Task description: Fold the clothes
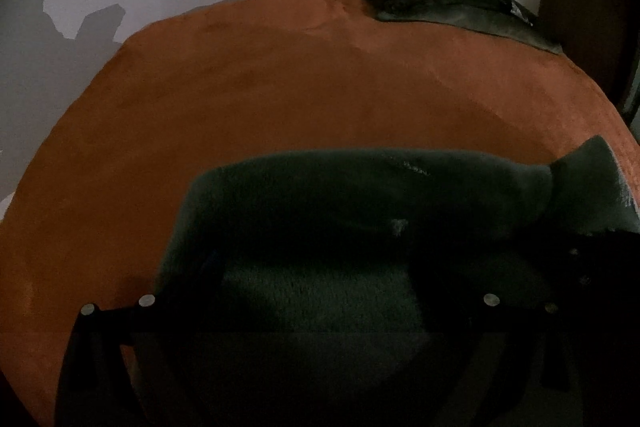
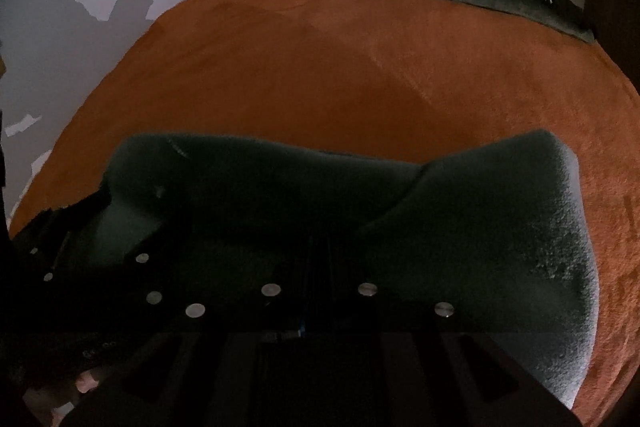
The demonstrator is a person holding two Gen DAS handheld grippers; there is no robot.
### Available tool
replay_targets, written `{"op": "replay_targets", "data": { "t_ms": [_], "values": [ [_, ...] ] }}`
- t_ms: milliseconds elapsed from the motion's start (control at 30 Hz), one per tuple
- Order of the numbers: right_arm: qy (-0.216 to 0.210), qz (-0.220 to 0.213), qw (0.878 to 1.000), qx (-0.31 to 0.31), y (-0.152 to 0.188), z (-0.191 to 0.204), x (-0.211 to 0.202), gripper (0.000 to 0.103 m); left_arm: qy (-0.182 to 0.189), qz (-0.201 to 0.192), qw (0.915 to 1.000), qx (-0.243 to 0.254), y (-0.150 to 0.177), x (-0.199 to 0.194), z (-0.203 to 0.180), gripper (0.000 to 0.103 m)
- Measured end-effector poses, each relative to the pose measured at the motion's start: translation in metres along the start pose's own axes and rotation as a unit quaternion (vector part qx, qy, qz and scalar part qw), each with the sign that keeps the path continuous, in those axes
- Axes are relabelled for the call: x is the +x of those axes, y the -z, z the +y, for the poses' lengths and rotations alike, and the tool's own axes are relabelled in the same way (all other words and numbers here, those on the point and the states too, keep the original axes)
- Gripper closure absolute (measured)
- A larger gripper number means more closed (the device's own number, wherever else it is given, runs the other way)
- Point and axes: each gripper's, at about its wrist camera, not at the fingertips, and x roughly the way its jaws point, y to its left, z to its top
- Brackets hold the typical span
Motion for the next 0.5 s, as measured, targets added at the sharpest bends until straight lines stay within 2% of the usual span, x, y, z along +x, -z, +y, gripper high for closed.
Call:
{"op": "replay_targets", "data": {
  "t_ms": [100,200,300,367,400,500],
  "values": [
    [-0.006,-0.006,1.0,0.016,0.003,-0.011,-0.01,0.103,0.01,-0.008,0.9999,-0.006,0.007,-0.011,0.015,0.005],
    [-0.007,-0.019,1.0,0.022,0.008,-0.021,-0.022,0.103,0.011,-0.023,0.9996,-0.013,0.014,-0.015,0.022,0.005],
    [0.01,-0.048,0.998,0.05,0.017,-0.043,-0.043,0.103,-0.034,-0.071,0.9968,0.012,0.022,-0.03,0.024,0.005],
    [0.011,-0.051,0.996,0.07,0.022,-0.059,-0.049,0.103,-0.067,-0.095,0.993,0.024,0.028,-0.038,0.027,0.005],
    [0.01,-0.051,0.996,0.079,0.024,-0.067,-0.051,0.103,-0.077,-0.091,0.9927,0.017,0.028,-0.038,0.034,0.005],
    [0.015,-0.056,0.993,0.104,0.031,-0.087,-0.062,0.103,-0.073,-0.054,0.9951,-0.041,0.026,-0.029,0.066,0.005]
  ]
}}
